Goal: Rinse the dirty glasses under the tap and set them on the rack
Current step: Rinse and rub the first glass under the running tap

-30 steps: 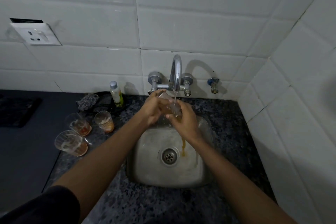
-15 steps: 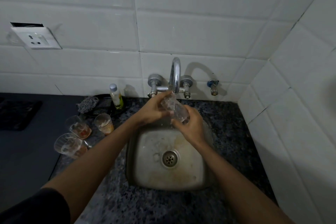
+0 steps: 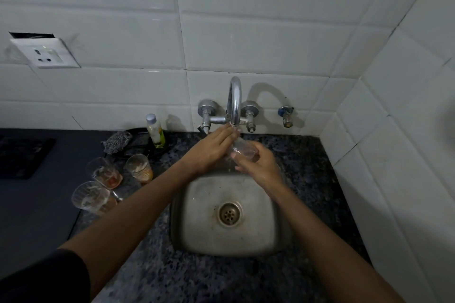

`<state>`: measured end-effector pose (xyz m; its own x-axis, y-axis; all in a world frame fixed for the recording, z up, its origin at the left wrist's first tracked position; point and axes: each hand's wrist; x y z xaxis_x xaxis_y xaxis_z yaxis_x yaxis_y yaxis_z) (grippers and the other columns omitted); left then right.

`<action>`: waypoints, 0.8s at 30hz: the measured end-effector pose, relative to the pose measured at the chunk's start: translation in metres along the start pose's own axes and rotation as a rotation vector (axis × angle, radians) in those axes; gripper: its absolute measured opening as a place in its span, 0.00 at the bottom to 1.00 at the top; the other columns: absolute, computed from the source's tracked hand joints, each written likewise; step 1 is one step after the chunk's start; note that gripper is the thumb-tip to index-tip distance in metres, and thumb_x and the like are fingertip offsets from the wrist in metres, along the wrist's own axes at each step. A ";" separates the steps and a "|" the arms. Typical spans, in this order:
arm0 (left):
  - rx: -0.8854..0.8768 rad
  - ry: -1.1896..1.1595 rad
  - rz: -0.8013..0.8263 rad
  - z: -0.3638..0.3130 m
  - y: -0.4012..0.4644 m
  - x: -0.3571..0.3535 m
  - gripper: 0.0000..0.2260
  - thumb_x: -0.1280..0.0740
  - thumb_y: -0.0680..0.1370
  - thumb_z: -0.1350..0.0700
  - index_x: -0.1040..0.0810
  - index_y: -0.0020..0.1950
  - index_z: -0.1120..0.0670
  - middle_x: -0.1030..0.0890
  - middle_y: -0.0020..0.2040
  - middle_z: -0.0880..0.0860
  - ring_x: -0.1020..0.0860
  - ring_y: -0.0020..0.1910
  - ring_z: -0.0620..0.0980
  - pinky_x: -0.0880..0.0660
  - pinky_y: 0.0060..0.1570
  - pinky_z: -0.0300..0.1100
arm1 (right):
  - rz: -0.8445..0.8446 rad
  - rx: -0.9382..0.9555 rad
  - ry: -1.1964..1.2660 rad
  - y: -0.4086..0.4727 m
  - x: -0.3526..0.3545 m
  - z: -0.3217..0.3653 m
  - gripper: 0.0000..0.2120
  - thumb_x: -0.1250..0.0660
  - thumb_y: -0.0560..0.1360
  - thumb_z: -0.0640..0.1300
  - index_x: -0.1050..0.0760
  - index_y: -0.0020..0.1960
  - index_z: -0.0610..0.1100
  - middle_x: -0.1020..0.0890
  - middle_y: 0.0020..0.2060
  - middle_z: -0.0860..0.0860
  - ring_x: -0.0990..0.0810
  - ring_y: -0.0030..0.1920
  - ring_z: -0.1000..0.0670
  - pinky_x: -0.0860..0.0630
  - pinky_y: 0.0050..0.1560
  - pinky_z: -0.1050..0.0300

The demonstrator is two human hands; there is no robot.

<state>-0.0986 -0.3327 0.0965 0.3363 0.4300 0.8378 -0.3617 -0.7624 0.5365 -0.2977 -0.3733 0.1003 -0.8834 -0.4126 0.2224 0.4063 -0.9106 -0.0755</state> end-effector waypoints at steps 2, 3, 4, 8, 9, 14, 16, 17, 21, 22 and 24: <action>-0.004 -0.042 0.036 -0.002 0.001 0.000 0.30 0.30 0.80 0.61 0.37 0.78 0.67 0.31 0.75 0.66 0.34 0.76 0.63 0.40 0.78 0.54 | -0.074 0.167 -0.235 -0.003 -0.003 0.000 0.28 0.18 0.70 0.47 0.21 0.67 0.45 0.16 0.57 0.53 0.17 0.56 0.57 0.21 0.54 0.66; 0.001 -0.058 0.062 -0.001 0.001 0.001 0.31 0.30 0.79 0.61 0.38 0.78 0.67 0.32 0.76 0.65 0.35 0.77 0.63 0.39 0.78 0.55 | -0.095 0.216 -0.289 -0.004 -0.005 -0.003 0.30 0.17 0.69 0.48 0.22 0.68 0.46 0.17 0.59 0.55 0.19 0.58 0.59 0.23 0.57 0.68; 0.004 -0.071 0.089 0.000 0.001 0.002 0.31 0.31 0.79 0.60 0.38 0.79 0.66 0.32 0.76 0.65 0.35 0.77 0.63 0.38 0.77 0.55 | -0.112 0.242 -0.305 -0.006 -0.007 -0.005 0.32 0.17 0.68 0.48 0.23 0.70 0.46 0.19 0.61 0.55 0.20 0.60 0.60 0.24 0.59 0.68; 0.041 -0.068 0.085 -0.001 -0.003 0.004 0.27 0.31 0.79 0.65 0.35 0.77 0.66 0.28 0.73 0.66 0.31 0.74 0.64 0.33 0.74 0.58 | -0.036 -0.016 0.017 -0.006 -0.009 -0.003 0.31 0.19 0.73 0.50 0.26 0.72 0.47 0.18 0.62 0.51 0.16 0.58 0.54 0.17 0.56 0.58; 0.053 -0.050 0.075 -0.002 -0.004 0.002 0.28 0.30 0.78 0.67 0.34 0.76 0.66 0.28 0.72 0.66 0.31 0.74 0.64 0.33 0.74 0.58 | 0.012 -0.088 0.086 -0.004 -0.008 -0.001 0.28 0.21 0.75 0.48 0.26 0.71 0.44 0.17 0.61 0.48 0.14 0.55 0.50 0.15 0.52 0.55; 0.082 -0.097 0.095 -0.003 -0.003 0.005 0.32 0.30 0.78 0.60 0.39 0.79 0.66 0.31 0.75 0.66 0.33 0.75 0.64 0.32 0.73 0.59 | -0.075 0.291 -0.312 -0.008 0.000 0.001 0.30 0.18 0.70 0.45 0.24 0.69 0.46 0.19 0.60 0.54 0.19 0.58 0.58 0.21 0.56 0.66; 0.076 -0.115 0.093 -0.001 0.001 0.006 0.29 0.35 0.79 0.58 0.38 0.78 0.65 0.29 0.73 0.66 0.31 0.73 0.64 0.31 0.72 0.57 | -0.049 0.326 -0.292 -0.009 -0.002 -0.001 0.32 0.18 0.71 0.44 0.26 0.71 0.45 0.21 0.64 0.54 0.21 0.63 0.59 0.23 0.60 0.68; 0.080 -0.110 0.095 0.000 0.002 0.006 0.28 0.37 0.79 0.57 0.37 0.77 0.64 0.28 0.72 0.66 0.30 0.73 0.64 0.30 0.71 0.57 | -0.026 0.266 -0.222 -0.008 -0.002 0.001 0.31 0.19 0.72 0.45 0.26 0.71 0.46 0.20 0.64 0.54 0.20 0.63 0.58 0.22 0.60 0.66; 0.099 -0.084 0.079 -0.002 -0.004 0.002 0.26 0.35 0.79 0.59 0.34 0.76 0.66 0.28 0.72 0.66 0.30 0.73 0.64 0.29 0.71 0.56 | 0.070 -0.143 0.156 -0.004 -0.004 0.015 0.21 0.22 0.76 0.49 0.24 0.65 0.46 0.17 0.61 0.44 0.13 0.52 0.48 0.14 0.47 0.54; 0.110 -0.085 0.073 -0.003 -0.006 0.001 0.26 0.34 0.80 0.59 0.34 0.76 0.66 0.28 0.72 0.66 0.31 0.73 0.64 0.30 0.71 0.56 | 0.020 -0.058 0.061 -0.005 -0.003 0.014 0.22 0.21 0.75 0.48 0.23 0.65 0.45 0.16 0.59 0.46 0.12 0.51 0.49 0.14 0.47 0.52; 0.123 -0.087 0.079 -0.004 -0.003 0.002 0.27 0.32 0.80 0.61 0.35 0.76 0.66 0.29 0.73 0.66 0.31 0.73 0.63 0.30 0.71 0.57 | -0.050 0.219 -0.171 -0.007 0.000 0.007 0.26 0.19 0.72 0.47 0.23 0.68 0.46 0.16 0.58 0.52 0.15 0.55 0.53 0.16 0.54 0.54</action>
<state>-0.1008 -0.3277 0.0972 0.3868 0.3270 0.8622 -0.2824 -0.8481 0.4483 -0.2983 -0.3667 0.1079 -0.8587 -0.3405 0.3830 0.4206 -0.8953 0.1470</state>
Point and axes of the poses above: each hand's wrist, its own y-axis towards the middle knuckle, its own x-axis out of the back of the hand, z = x × y
